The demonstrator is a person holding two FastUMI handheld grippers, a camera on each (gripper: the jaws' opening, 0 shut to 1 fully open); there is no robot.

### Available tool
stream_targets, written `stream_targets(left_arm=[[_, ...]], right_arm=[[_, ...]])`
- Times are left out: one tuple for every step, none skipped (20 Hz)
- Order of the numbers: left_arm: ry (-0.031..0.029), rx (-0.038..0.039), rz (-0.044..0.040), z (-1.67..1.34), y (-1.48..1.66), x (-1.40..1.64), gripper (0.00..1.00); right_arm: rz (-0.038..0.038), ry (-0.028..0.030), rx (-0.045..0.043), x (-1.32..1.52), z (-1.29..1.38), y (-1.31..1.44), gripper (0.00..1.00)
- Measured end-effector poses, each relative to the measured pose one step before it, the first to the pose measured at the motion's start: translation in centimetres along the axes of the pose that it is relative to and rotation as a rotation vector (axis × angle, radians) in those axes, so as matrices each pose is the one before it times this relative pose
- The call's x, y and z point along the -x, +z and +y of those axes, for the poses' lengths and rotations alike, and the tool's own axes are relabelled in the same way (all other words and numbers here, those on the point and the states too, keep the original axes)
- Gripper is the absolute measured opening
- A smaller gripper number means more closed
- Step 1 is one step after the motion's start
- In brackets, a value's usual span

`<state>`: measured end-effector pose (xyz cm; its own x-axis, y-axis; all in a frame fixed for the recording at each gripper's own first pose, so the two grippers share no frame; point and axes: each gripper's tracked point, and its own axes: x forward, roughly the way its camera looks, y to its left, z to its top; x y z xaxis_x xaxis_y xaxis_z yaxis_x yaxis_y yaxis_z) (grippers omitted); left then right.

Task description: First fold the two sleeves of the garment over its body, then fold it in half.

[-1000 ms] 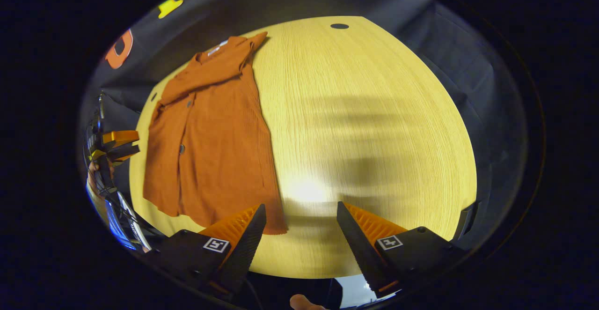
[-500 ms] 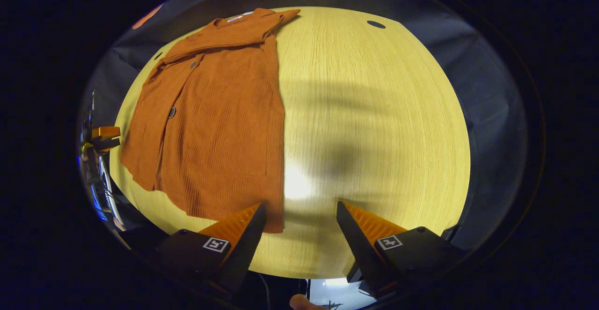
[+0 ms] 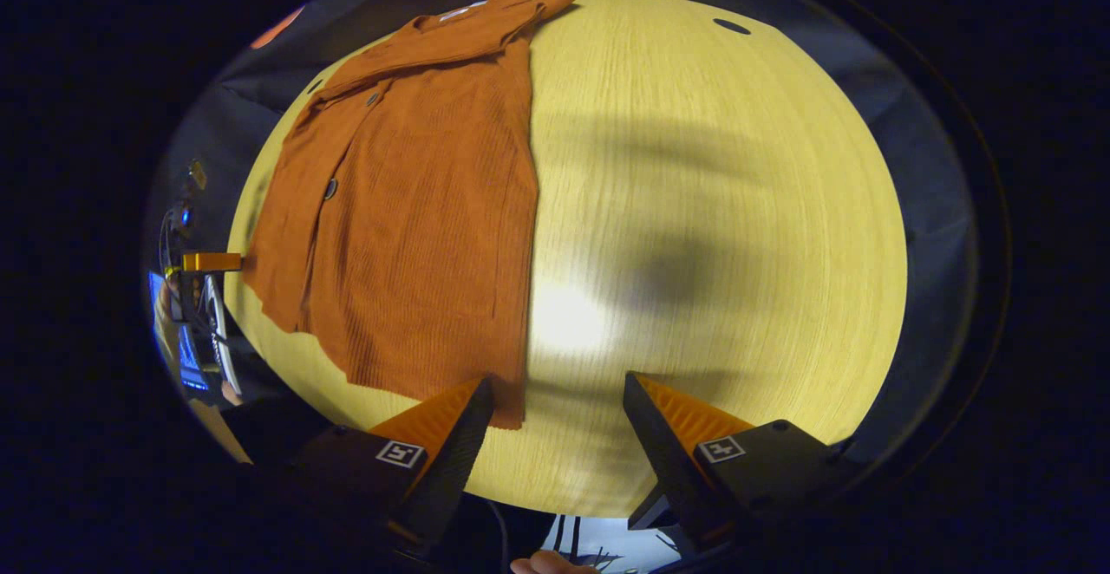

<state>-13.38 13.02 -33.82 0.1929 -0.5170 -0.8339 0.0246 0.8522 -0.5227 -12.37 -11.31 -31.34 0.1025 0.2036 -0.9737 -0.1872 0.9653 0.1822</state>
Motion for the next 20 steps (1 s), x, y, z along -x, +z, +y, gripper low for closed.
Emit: stream_targets(left_arm=[[-0.03278, -0.02189, 0.04227, -0.087, -0.379, 0.335, 0.98], [-0.02523, -0.0162, 0.02538, -0.098, -0.181, 0.314, 0.96], [-0.02857, -0.01188, 0.0213, -0.167, -0.121, 0.327, 0.96], [-0.03634, -0.00198, 0.01926, -0.231, -0.185, 0.078, 0.95], [-0.0382, 0.00433, 0.01463, 0.099, 0.128, 0.109, 0.95], [-0.03089, 0.0103, 0.01197, -0.311, 0.035, 0.113, 0.95], [-0.02133, 0.00585, 0.00944, -0.046, -0.072, 0.092, 0.95], [-0.00014, 0.00146, 0.00867, 0.455, -0.053, -0.343, 0.95], [0.01251, 0.00111, -0.01074, 0.456, -0.074, 0.289, 0.93], [-0.00353, -0.00948, 0.00076, -0.1, -0.109, -0.021, 0.93], [-0.00087, -0.01053, -0.00132, 0.075, -0.179, 0.111, 0.92], [0.00033, 0.00595, -0.00906, -0.024, -0.084, 0.096, 0.87], [0.00086, 0.00788, -0.00533, 0.039, -0.121, 0.083, 0.87], [-0.00044, 0.00384, -0.00963, 0.078, 0.131, 0.082, 0.87], [0.00151, 0.00057, -0.00603, 0.004, 0.133, -0.1, 0.87], [0.00786, -0.00064, 0.0003, -0.108, 0.167, -0.282, 0.87], [0.01289, 0.00124, 0.0036, -0.097, 0.118, -0.03, 0.82], [0.01912, -0.00252, 0.01053, -0.091, 0.012, -0.241, 0.87], [0.02228, -0.01124, 0.0103, -0.095, -0.092, -0.169, 0.87], [0.02305, -0.0212, 0.01367, -0.277, -0.346, -0.36, 0.87]], right_arm=[[0.01074, 0.04581, -0.01085, 0.233, 0.275, 0.112, 0.98], [0.01248, 0.05007, -0.02666, 0.077, 0.395, 0.104, 0.98], [0.011, 0.03619, -0.03234, 0.02, 0.304, 0.166, 0.98], [0.00805, 0.03176, -0.02418, -0.136, 0.271, 0.054, 0.98], [0.00601, 0.02322, 0.00182, -0.075, 0.121, 0.045, 0.98], [0.00841, 0.02854, 0.00701, 0.251, 0.029, -0.162, 0.97], [0.00421, 0.02405, -0.00088, -0.059, 0.153, -0.054, 0.95], [0.00221, 0.03188, -0.00097, 0.031, 0.027, -0.004, 0.95], [0.00484, 0.03692, -0.01212, -0.033, 0.08, 0.009, 0.94], [0.00521, 0.01619, -0.02412, -0.198, -0.184, 0.014, 0.93], [-0.00539, 0.01358, -0.03057, -0.137, -0.159, 0.257, 0.9], [-0.00071, 0.0167, -0.01755, -0.032, 0.18, 0.031, 0.8], [-0.00091, 0.018, -0.00428, -0.055, 0.325, 0.106, 0.76], [0.00111, 0.02327, -0.0077, -0.327, 0.525, -0.214, 0.76], [0.00355, 0.02312, -0.01673, -0.523, 0.704, -0.116, 0.77], [0.01174, -0.00048, -0.0082, -0.583, 0.472, -0.261, 0.77], [0.00325, 0.00161, 0.01084, -0.399, 0.568, -0.061, 0.75], [0.0004, 0.0012, 0.0156, -0.403, 0.51, -0.023, 0.71], [0.00413, 0.00818, 0.0061, -0.314, 0.451, -0.118, 0.7], [0.00122, 0.01321, -0.00861, -0.283, 0.443, 0.096, 0.7]])
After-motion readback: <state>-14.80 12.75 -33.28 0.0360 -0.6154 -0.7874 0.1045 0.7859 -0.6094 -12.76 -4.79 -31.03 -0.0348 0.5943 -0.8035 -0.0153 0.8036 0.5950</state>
